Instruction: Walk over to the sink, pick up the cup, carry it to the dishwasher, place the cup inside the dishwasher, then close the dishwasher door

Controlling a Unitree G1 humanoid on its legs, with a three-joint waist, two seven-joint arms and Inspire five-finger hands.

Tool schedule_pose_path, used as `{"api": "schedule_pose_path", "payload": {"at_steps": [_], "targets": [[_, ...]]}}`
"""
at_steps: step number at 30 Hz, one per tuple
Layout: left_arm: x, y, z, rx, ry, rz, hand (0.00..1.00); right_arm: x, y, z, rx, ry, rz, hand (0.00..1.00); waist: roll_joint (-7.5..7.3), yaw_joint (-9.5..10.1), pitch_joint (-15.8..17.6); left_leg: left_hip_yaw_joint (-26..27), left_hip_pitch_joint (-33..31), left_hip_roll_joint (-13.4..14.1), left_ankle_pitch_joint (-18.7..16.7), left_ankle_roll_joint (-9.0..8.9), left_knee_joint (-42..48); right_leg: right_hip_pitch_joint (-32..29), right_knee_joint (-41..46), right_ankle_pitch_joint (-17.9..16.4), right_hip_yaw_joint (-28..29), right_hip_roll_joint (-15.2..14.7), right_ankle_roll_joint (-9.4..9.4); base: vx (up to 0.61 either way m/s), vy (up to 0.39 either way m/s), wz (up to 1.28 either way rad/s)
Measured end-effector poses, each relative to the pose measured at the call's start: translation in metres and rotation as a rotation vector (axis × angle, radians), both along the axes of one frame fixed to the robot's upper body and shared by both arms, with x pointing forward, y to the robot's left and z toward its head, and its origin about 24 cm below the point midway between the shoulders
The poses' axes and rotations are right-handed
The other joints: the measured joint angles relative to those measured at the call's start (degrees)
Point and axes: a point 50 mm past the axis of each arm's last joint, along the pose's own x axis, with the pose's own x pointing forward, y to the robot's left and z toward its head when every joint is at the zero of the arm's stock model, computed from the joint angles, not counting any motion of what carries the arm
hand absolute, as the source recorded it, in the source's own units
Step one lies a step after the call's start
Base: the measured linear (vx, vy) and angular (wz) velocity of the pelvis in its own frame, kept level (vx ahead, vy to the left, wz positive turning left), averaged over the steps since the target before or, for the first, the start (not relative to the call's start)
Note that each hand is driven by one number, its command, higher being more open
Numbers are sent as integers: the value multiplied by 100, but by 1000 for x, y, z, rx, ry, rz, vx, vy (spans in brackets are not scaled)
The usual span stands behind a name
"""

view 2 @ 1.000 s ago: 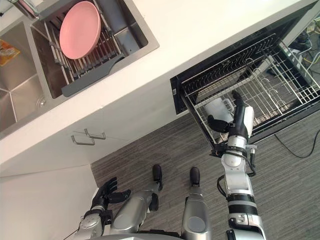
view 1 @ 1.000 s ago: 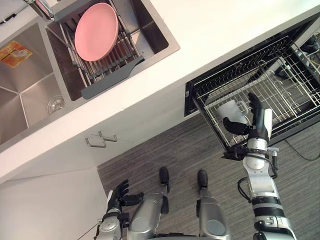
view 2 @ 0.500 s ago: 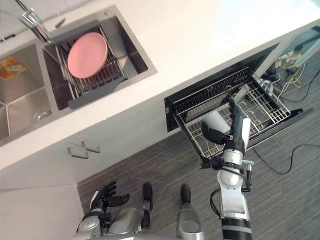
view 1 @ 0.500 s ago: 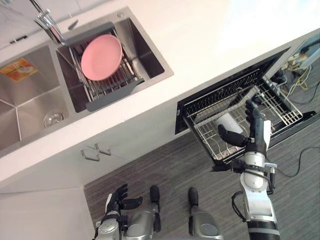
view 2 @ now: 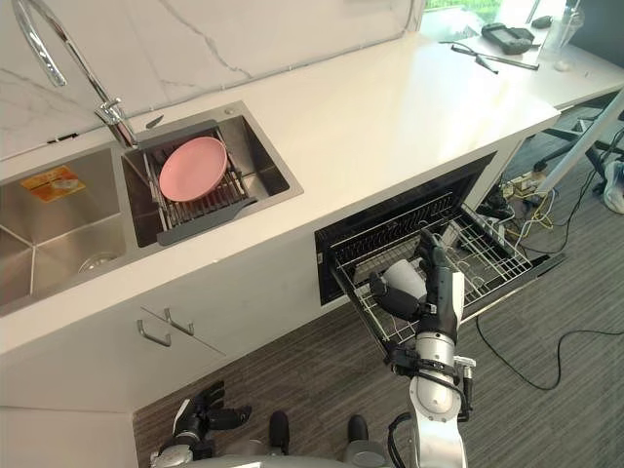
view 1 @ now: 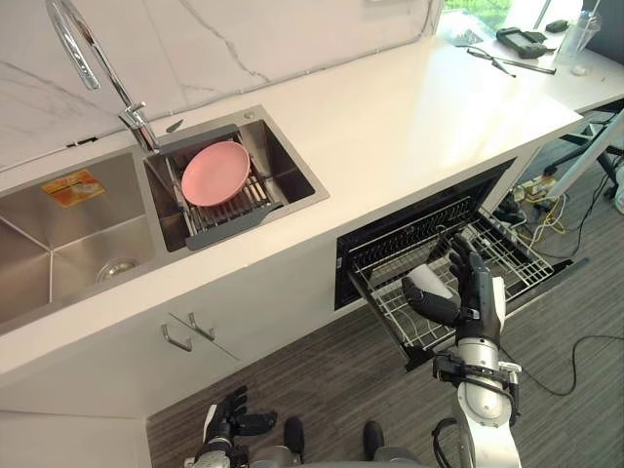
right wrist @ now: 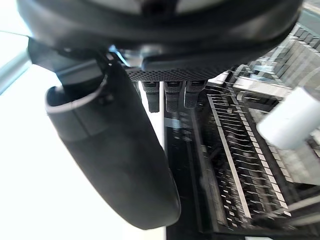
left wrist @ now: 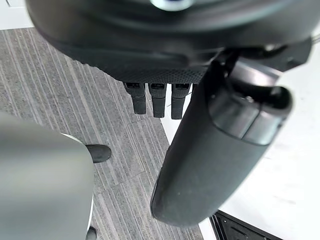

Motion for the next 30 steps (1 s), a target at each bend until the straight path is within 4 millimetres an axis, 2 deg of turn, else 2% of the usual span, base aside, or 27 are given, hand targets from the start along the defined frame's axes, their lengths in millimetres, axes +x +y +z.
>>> {"api": "schedule_pose_path", "payload": {"at_steps": [5,6,7,8,10,12,14,16,17,18,20,21,22,23,24,26,27,28,29,30], "targets": [[3,-4,1,-9,-15,7,90,0,0,26,-23,-130,-7,90,-42,17,12,-315,-465,-14,-258,11,750,96,116,-118,-474,-39,-19,15,-20,45],[4,-3,1,-8,-17,9,90,3,1,32,-30,-157,-6,90,-39,24,10,-161,-596,23,-415,86,867,95,115,-124,-589,-48,-26,-39,-11,57],[4,-3,1,-7,-16,7,90,5,0,36,-36,-178,-8,90,-34,6,9,376,-699,217,-487,190,1025,111,115,-155,-755,-53,-18,-60,-25,89],[5,-3,2,-7,-19,8,90,9,-4,41,-61,-199,-17,90,-36,18,15,666,-784,357,-481,156,1194,151,167,-247,-979,-95,32,-56,-10,82],[6,-2,2,0,-26,18,90,15,-4,49,-86,-234,-7,90,-36,101,14,593,-784,265,-469,136,1201,141,318,-377,-1066,-185,104,0,39,45],[7,-2,3,8,-28,21,90,21,1,54,-99,-260,17,90,-38,169,15,585,-773,186,-522,206,1199,94,494,-506,-1075,-280,137,40,66,13],[8,-1,3,11,-32,18,90,26,3,55,-111,-260,29,90,-71,179,34,573,-766,87,-638,283,1281,-41,896,-783,-1080,-422,157,70,97,9],[9,2,4,19,-34,13,90,32,3,49,-117,-233,30,90,-185,167,79,579,-748,-101,-911,373,1528,-226,1644,-1292,-1060,-730,268,100,106,11],[9,2,4,21,-35,13,90,32,3,47,-119,-223,31,90,-233,157,92,573,-738,-157,-988,409,1593,-230,1809,-1356,-1071,-818,320,174,89,12],[10,2,4,17,-35,21,90,35,1,43,-138,-203,34,90,-191,141,84,522,-736,-211,-1170,464,1749,-323,2274,-1422,-1117,-896,351,179,86,9],[9,3,3,16,-32,27,90,38,-3,37,-166,-160,44,90,-201,135,91,447,-655,-226,-1298,453,1845,-638,3221,-1396,-1142,-1038,281,179,102,23],[8,5,4,20,-31,31,90,38,-4,33,-175,-135,39,90,-269,89,126,279,-462,-281,-1371,536,1806,-740,3831,-1286,-1006,-1087,94,250,86,60],[7,6,3,22,-27,30,90,38,-6,32,-184,-123,32,90,-271,27,134,75,-283,-275,-1402,608,1760,-968,4421,-1307,-818,-1050,-170,389,67,87],[5,6,3,26,-21,25,90,38,-6,33,-193,-127,33,90,-233,-37,136,-103,-178,-247,-1449,603,1733,-1091,4434,-1599,-674,-878,-148,294,25,68],[5,5,3,26,-20,24,90,38,-6,34,-195,-129,33,90,-240,-38,131,-138,-164,-241,-1456,598,1729,-1130,4400,-1642,-640,-837,-155,288,-8,64],[4,6,3,36,-17,26,90,39,-7,38,-213,-141,39,90,-233,-26,112,-408,-13,-190,-1507,507,1631,-1495,3826,-1752,-404,-432,-169,259,-56,62],[4,7,2,36,-16,26,90,39,-8,38,-218,-142,40,90,-247,-24,90,-469,-7,-178,-1540,448,1644,-1570,3561,-1716,-381,-340,-159,293,-98,66],[3,8,3,37,-16,29,90,39,-8,38,-221,-142,40,90,-321,-6,48,-586,-29,-230,-1664,262,1774,-1608,2876,-1305,-370,-236,-185,370,-161,78],[3,4,0,25,0,31,90,38,-12,36,-232,-128,36,90,-183,-48,33,-715,-45,-149,-1840,133,2007,-1498,2763,-1014,-441,-164,-73,313,-138,71],[0,2,-1,17,9,34,90,38,-13,34,-235,-114,37,90,-94,-30,-21,-705,-74,-67,-1855,106,2079,-1410,2651,-1009,-496,-106,-82,400,-157,56]]}}
